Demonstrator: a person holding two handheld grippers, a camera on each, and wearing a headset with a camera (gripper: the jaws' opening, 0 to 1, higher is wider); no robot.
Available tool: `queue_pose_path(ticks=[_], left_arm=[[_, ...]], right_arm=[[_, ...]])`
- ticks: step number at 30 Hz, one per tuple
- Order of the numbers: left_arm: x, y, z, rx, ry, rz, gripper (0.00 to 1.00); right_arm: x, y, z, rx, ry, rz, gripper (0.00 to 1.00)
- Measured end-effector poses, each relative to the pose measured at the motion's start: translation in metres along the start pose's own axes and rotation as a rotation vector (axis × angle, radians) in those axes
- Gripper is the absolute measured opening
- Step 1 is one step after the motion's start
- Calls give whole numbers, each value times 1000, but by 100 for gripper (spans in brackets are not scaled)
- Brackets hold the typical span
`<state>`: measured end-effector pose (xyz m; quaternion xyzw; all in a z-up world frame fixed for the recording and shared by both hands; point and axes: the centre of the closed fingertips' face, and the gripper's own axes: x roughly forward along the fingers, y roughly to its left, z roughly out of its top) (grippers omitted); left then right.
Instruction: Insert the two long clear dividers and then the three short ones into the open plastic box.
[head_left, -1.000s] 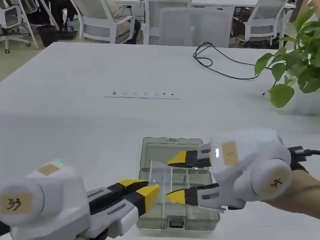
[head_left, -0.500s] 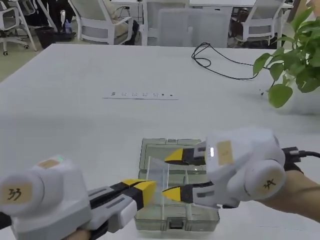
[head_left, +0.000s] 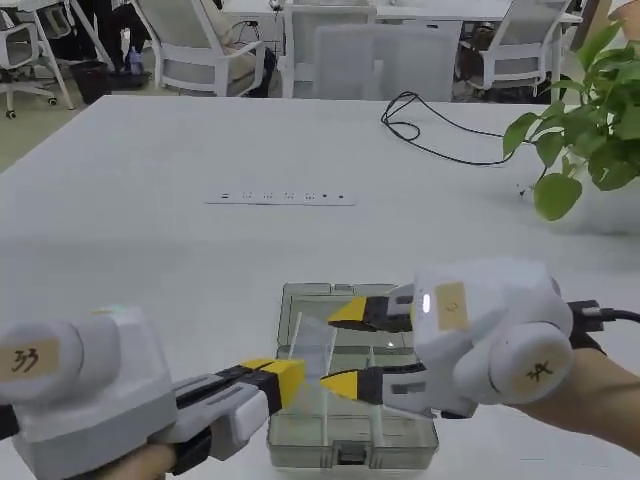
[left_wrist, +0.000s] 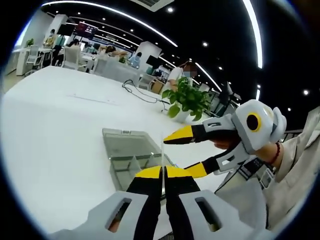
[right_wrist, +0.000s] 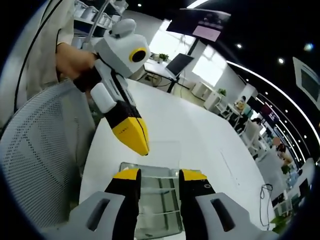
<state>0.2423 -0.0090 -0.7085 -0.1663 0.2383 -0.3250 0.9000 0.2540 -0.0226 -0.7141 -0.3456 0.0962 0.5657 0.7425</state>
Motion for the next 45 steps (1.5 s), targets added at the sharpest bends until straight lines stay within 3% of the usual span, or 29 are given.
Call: queue_pose_path(ticks=[2,9,11,13,22,33,41,45], left_arm=[[0,2,0,18,7,1,0],[-1,8,-4,230,75,10,0],[-1,7,-5,292,93,-6,0],[-1,5,-5,304,94,-25,0],[0,-6,-15,486,154,-126,0],[1,-18,-27,621,217,-219,0],[1,-29,-32,684,234,-292,0],[1,-39,-30,716,212,-349,0]], right_arm=[[0,1,-1,12,-1,2,34],[-2,3,-1,70,-18,22,34],[-3,2,-1,84,-25,27,34],[-4,1,0,95,-35,31,34],[-10,1,2,163,-74,89,32],[-22,13,5,236,-128,221,28],[-29,28,3,228,-133,319,25],[-30,36,-1,210,-124,356,22]])
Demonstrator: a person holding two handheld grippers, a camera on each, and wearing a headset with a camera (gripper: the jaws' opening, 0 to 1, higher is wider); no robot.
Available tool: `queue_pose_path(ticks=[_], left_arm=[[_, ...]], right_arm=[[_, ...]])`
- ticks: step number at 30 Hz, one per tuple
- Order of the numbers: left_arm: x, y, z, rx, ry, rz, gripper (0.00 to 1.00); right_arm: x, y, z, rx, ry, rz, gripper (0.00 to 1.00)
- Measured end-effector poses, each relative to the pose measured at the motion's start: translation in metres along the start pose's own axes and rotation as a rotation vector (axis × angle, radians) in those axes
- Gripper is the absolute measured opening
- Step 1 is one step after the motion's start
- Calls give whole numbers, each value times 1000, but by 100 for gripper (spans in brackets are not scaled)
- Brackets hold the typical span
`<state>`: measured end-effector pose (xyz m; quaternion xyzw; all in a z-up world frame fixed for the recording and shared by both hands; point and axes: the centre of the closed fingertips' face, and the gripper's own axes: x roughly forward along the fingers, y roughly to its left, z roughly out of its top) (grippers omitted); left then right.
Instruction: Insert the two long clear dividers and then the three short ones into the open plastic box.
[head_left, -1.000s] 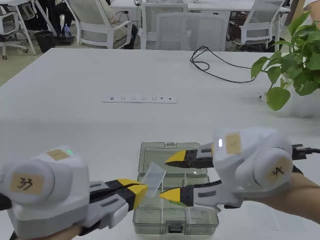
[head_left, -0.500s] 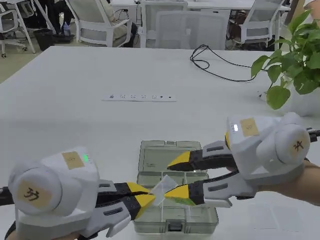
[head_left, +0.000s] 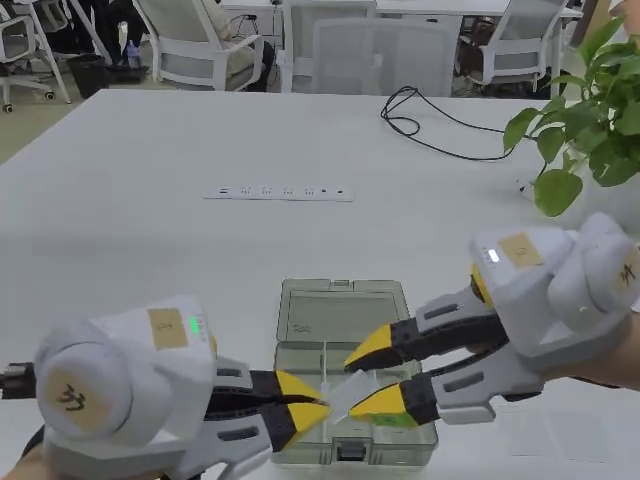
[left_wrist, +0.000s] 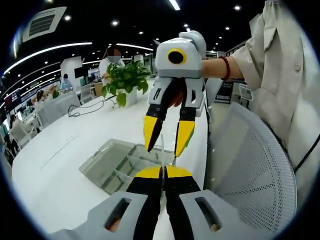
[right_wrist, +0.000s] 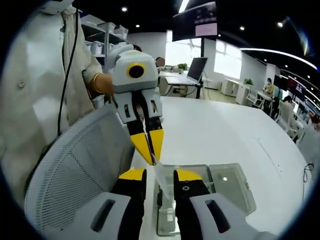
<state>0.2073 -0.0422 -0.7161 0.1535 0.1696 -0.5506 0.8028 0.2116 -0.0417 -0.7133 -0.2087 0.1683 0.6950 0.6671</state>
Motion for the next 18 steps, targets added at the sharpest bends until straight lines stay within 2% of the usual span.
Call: queue_pose_path(ticks=[6,14,18], left_arm=[[1,-5,7,33,-27,-35,0],[1,-4,7,41,-32,-38,0],[2,-1,6,36,-40,-31,0]], right_arm=[[1,5,-2,-14,-2,27,17],[1,5,-1,-63,-4,25,7],[2,7,-2,-72,2,41,3]])
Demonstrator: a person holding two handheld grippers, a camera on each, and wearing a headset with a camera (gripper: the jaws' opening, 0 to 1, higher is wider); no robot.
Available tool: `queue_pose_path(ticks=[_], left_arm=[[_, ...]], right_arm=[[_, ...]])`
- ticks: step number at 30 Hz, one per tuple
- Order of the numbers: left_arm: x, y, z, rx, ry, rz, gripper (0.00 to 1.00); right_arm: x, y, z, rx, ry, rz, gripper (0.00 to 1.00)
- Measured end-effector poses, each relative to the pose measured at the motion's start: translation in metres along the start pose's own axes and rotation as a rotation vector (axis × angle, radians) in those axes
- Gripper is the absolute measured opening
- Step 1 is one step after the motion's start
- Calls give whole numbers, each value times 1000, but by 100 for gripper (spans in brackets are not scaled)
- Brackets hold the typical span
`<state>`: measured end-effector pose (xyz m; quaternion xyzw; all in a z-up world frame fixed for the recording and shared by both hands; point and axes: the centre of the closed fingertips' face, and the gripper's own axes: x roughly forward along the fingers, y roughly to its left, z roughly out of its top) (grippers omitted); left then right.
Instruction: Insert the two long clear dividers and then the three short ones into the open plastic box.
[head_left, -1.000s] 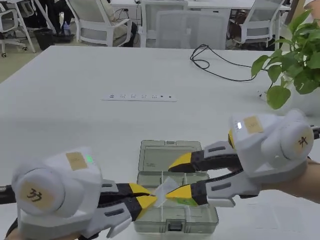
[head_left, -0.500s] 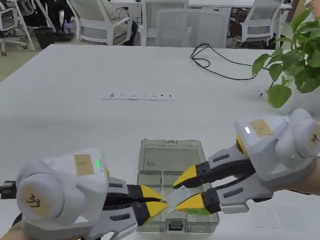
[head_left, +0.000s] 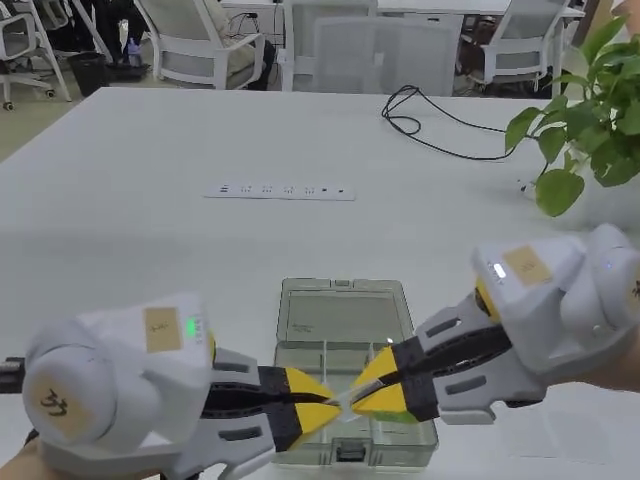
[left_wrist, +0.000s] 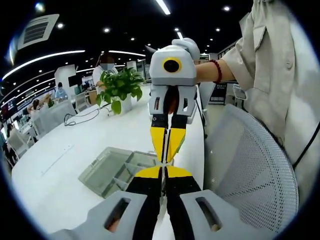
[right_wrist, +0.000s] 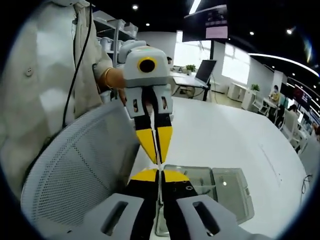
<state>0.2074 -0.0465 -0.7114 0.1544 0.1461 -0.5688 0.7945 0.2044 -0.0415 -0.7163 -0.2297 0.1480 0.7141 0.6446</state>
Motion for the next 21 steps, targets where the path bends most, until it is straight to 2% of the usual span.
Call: queue_pose_path(ticks=[6,14,21], left_arm=[[0,3,-1,-15,-9,2,0],[-2,10,-2,-69,-40,40,1],[-5,11,-1,-97,-40,63,2]], right_arm=[[2,-3,-1,-2,6,-11,2],[4,-8,1,-18,44,-49,2],[5,-8,3,-10,48,-64,2]])
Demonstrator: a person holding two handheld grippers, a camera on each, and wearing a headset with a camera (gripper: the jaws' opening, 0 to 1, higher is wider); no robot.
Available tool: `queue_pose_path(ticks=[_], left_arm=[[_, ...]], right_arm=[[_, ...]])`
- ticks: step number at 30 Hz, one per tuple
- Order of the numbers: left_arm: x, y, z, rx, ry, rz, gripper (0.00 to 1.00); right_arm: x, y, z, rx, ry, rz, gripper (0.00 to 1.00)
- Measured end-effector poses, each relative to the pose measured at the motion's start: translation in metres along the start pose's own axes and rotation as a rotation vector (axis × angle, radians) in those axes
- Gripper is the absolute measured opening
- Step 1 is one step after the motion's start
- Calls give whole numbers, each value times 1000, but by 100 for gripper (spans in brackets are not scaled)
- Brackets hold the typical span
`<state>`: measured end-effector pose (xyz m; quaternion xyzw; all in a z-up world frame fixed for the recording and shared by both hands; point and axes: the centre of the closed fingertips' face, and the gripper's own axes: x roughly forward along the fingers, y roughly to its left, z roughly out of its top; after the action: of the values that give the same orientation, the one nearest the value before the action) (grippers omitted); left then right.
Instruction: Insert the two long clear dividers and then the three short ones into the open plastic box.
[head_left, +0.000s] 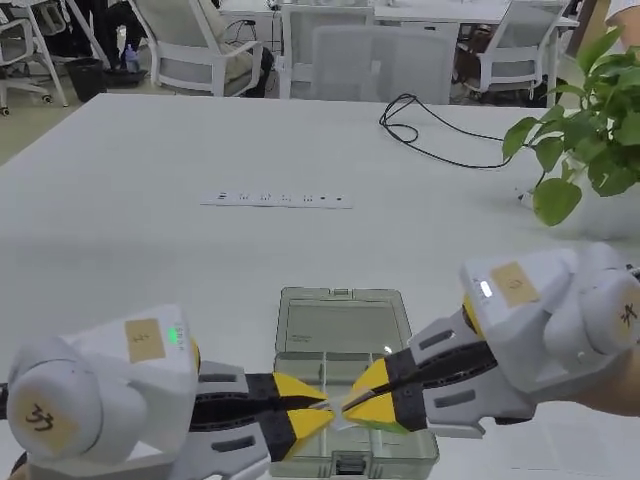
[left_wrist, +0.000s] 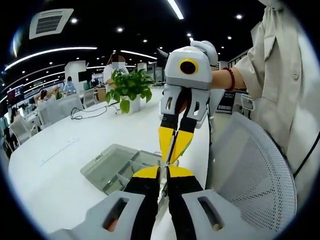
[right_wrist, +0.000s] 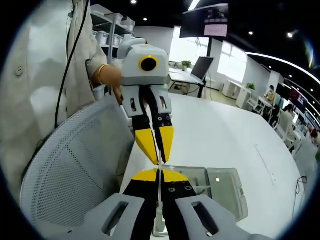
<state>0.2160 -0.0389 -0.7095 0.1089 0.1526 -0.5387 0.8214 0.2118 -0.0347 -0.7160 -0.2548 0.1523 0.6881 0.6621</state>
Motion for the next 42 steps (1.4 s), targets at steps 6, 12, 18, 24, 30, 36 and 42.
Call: queue_pose_path(ticks=[6,12,18,24,30,36,42], left_arm=[[-2,3,4,-35,-35,37,5],[-6,12,4,-80,-66,100,17],[-9,14,3,-96,-69,127,29],[-13,22,0,-121,-71,180,48],[-16,26,-3,-143,-69,205,61],[-17,27,-8,-154,-58,208,70],[-17,26,-10,-161,-59,208,77]], right_arm=[[1,0,0,-10,21,-16,2],[2,-2,4,-6,25,-27,2],[0,-10,4,21,30,-58,2],[-1,-21,4,43,39,-98,2],[1,-31,5,65,50,-125,2],[7,-38,4,87,59,-138,2],[10,-47,0,115,71,-164,2]])
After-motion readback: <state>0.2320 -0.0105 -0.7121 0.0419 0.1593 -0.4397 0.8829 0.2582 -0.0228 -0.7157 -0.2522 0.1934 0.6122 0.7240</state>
